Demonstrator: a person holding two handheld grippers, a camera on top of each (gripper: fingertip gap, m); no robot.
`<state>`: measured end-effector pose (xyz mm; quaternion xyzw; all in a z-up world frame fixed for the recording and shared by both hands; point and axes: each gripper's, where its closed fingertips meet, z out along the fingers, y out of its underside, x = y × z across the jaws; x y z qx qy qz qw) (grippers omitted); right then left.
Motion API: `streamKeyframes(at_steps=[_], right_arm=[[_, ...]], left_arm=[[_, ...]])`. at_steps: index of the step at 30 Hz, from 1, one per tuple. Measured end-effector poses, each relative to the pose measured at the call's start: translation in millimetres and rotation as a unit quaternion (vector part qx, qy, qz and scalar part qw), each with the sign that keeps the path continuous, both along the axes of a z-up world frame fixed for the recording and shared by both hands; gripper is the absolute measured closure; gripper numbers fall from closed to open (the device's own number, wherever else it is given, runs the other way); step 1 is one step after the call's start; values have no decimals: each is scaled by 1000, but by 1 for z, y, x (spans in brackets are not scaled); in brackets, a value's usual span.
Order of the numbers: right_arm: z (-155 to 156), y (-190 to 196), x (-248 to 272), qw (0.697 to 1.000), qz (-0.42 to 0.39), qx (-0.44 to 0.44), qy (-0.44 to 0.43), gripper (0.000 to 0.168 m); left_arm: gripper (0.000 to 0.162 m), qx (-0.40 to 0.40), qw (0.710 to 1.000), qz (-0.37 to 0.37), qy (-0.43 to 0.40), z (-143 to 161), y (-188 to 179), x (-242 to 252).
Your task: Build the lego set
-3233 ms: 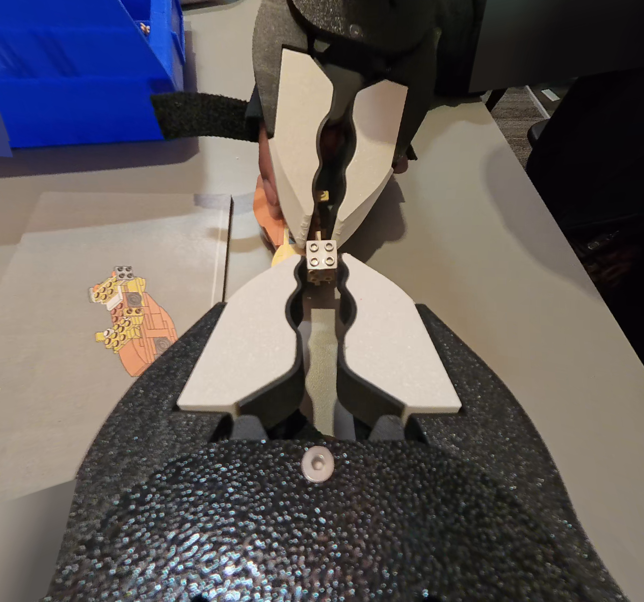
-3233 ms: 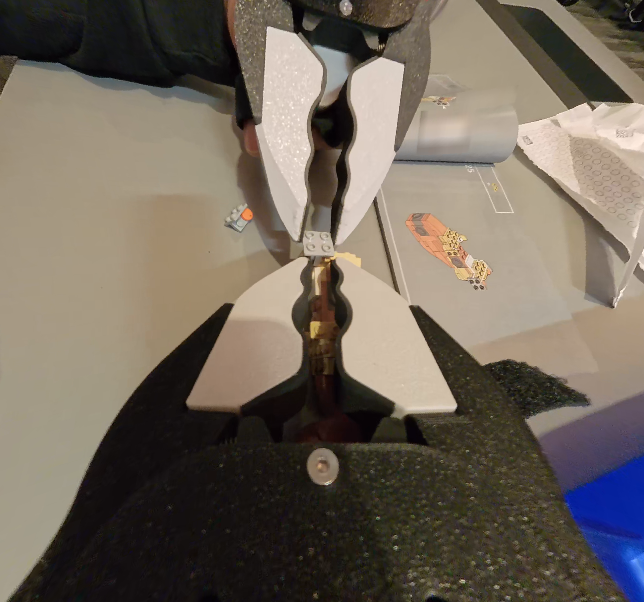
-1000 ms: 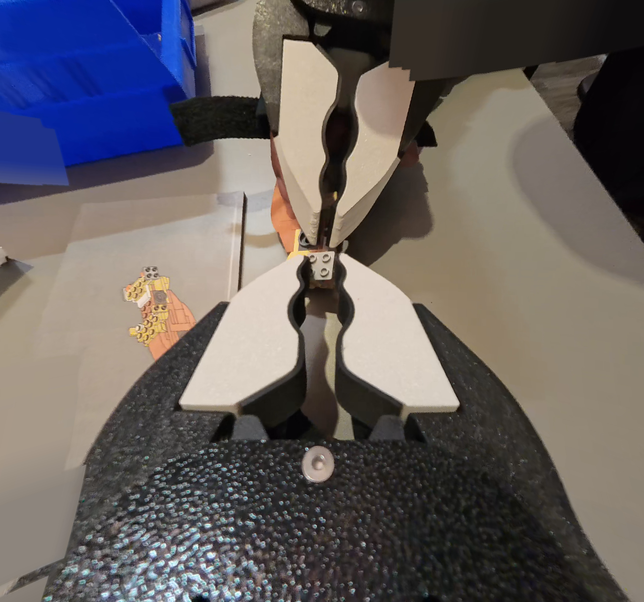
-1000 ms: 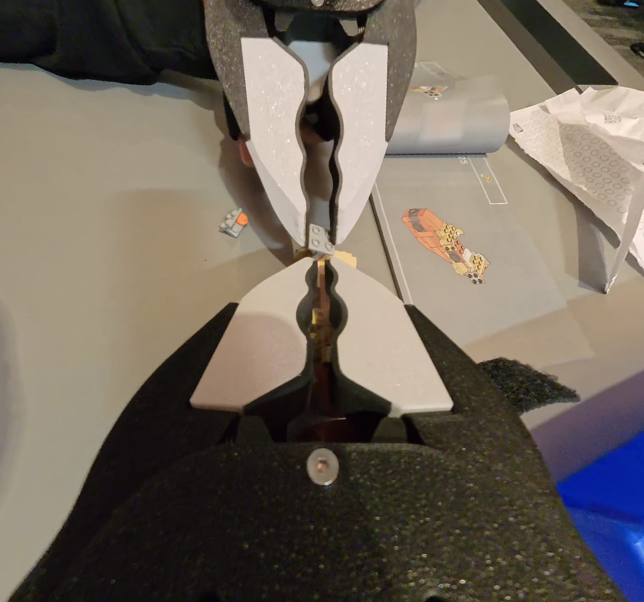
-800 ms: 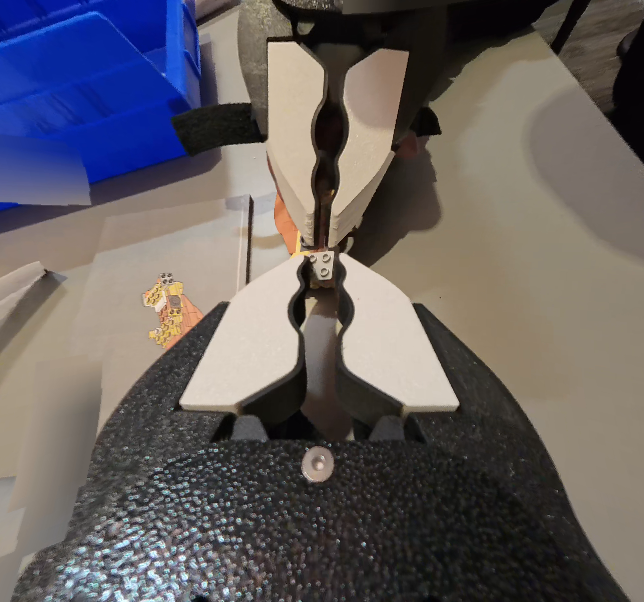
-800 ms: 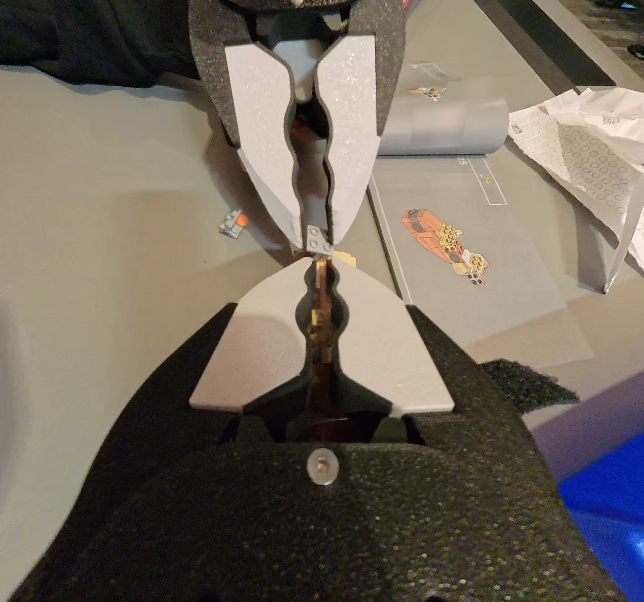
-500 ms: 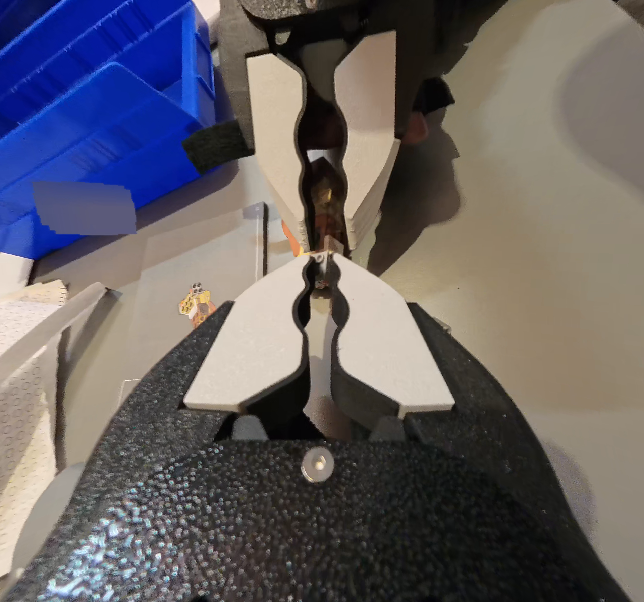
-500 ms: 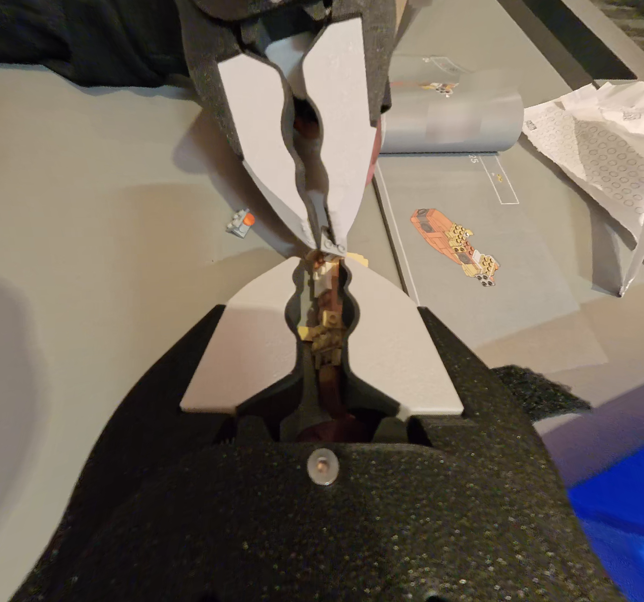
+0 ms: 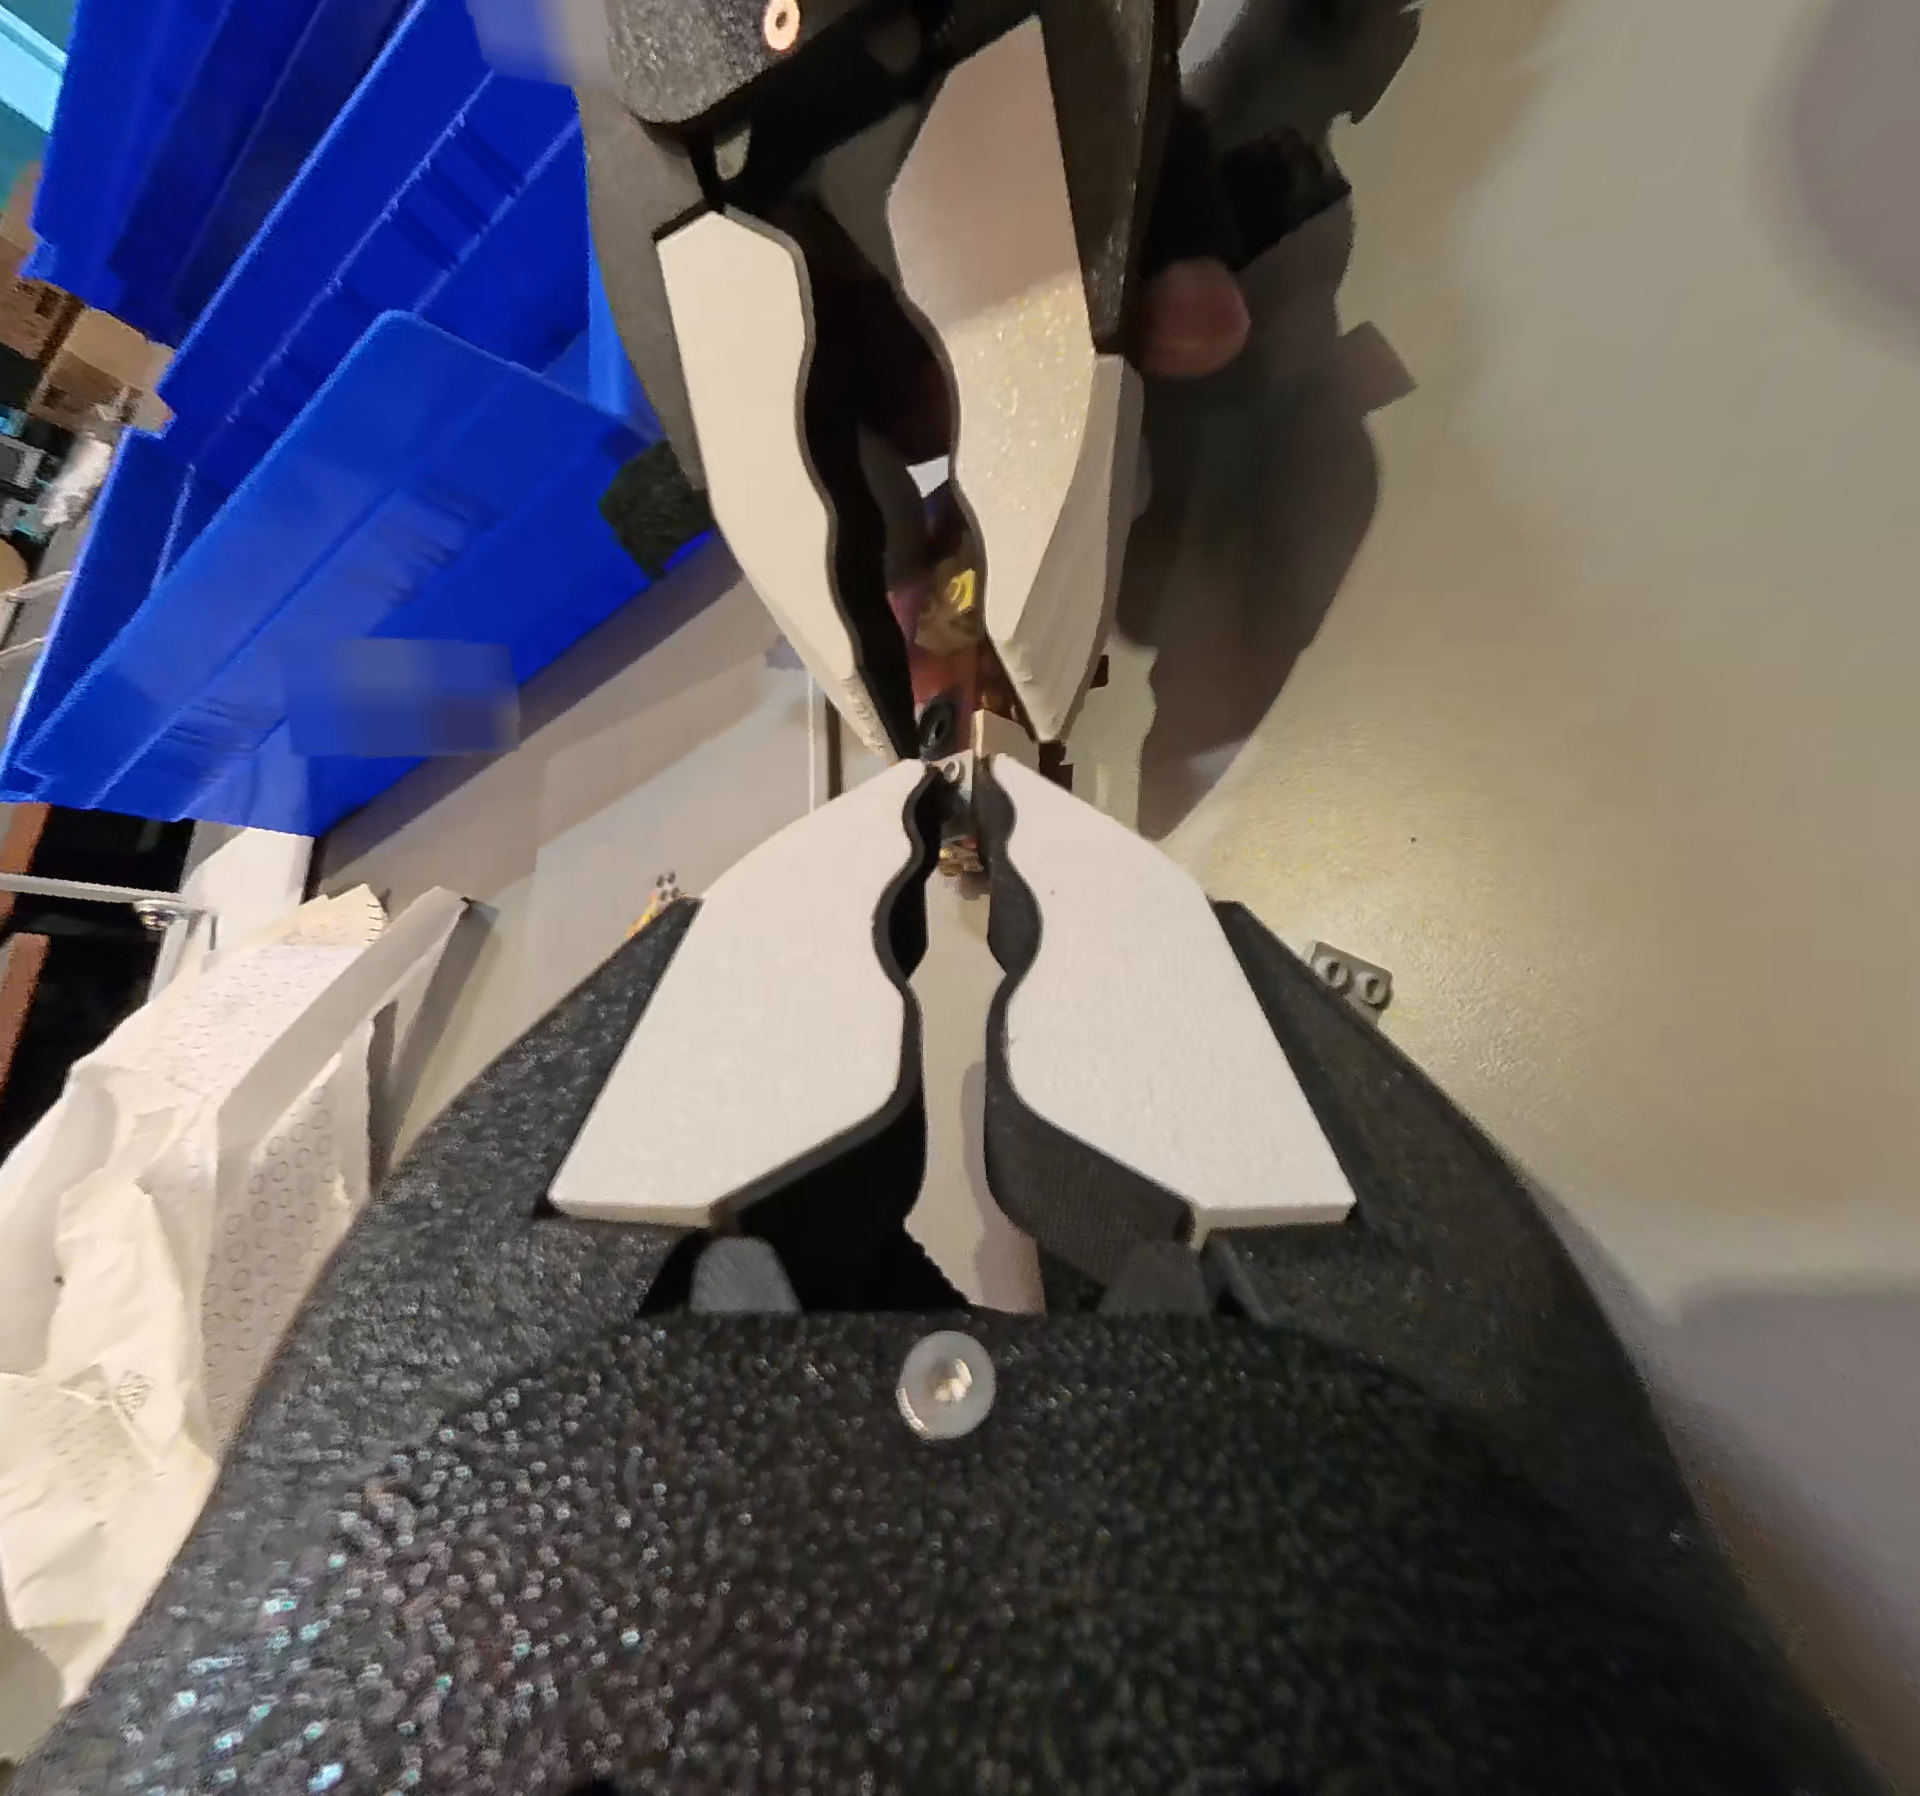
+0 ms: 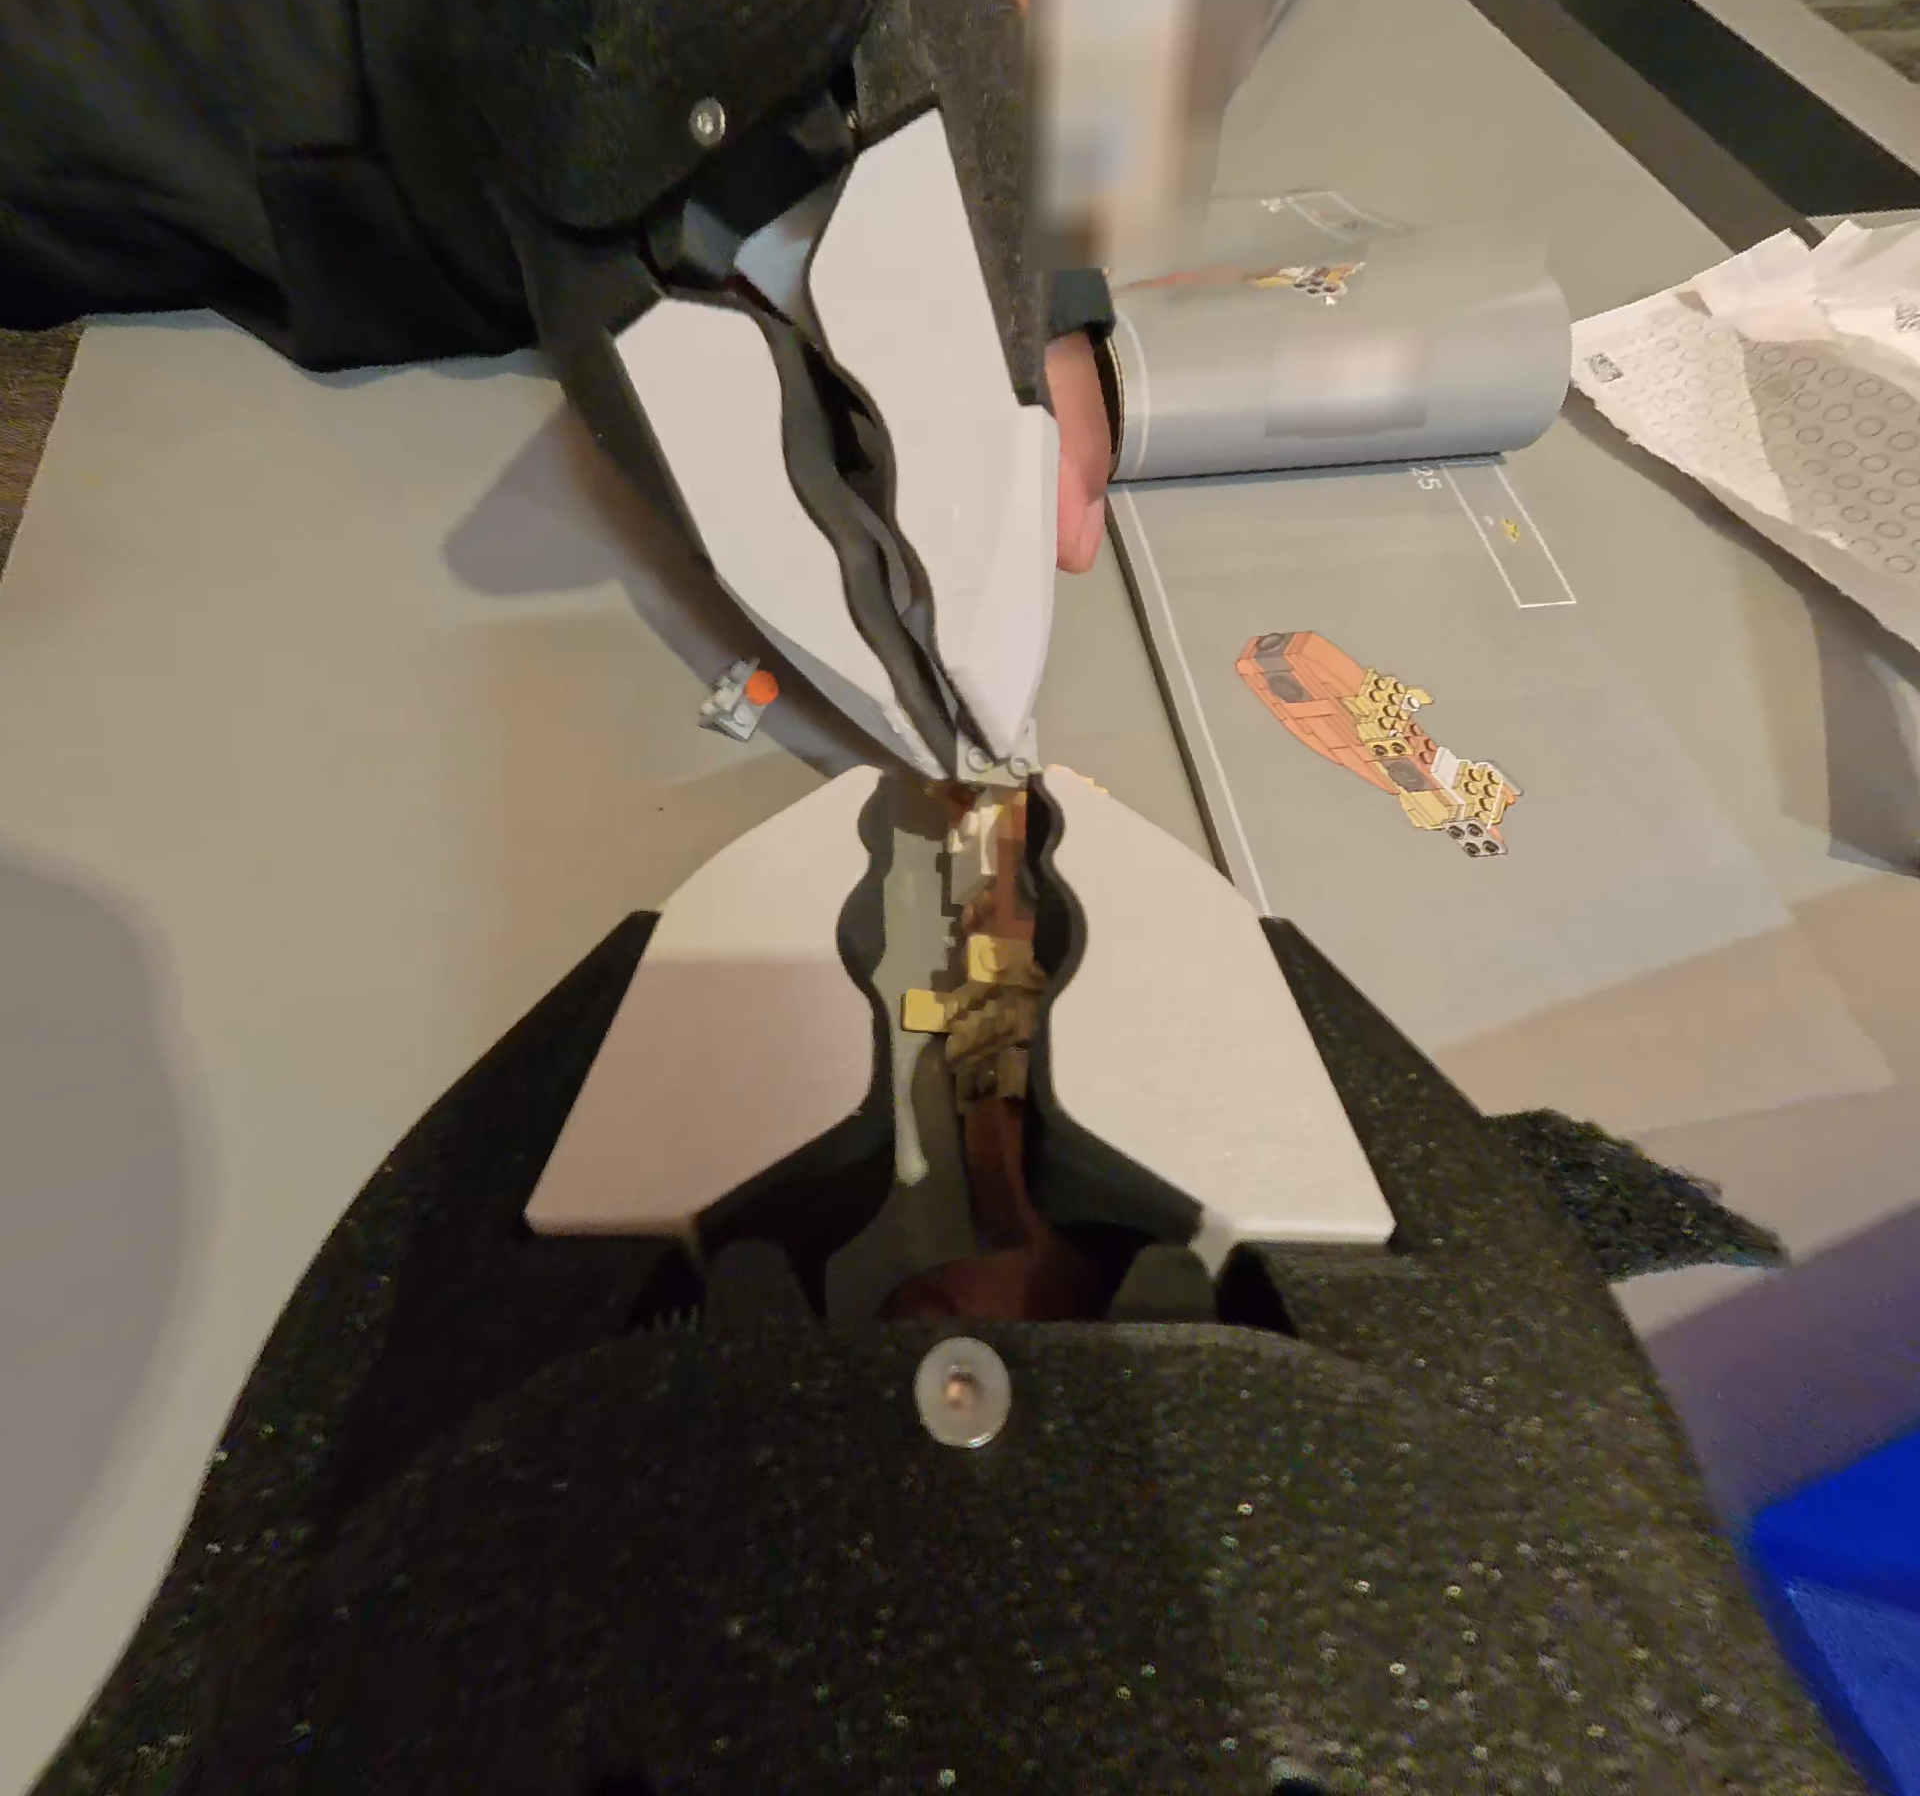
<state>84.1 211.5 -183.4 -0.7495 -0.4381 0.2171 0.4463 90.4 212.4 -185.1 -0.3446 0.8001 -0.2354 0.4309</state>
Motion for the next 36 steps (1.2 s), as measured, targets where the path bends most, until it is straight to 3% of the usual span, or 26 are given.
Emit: streamKeyframes(at_steps=[14, 25, 36], right_arm=[[2, -4, -2, 999, 18, -25, 19, 139], [4, 1, 4, 997, 25, -66, 32, 144], [7, 0, 25, 996, 60, -64, -18, 142]], left_arm=[[156, 17, 1000, -7, -22, 0, 2, -2], [156, 25, 999, -7, -30, -4, 4, 0], [156, 31, 999, -2, -32, -4, 5, 1]])
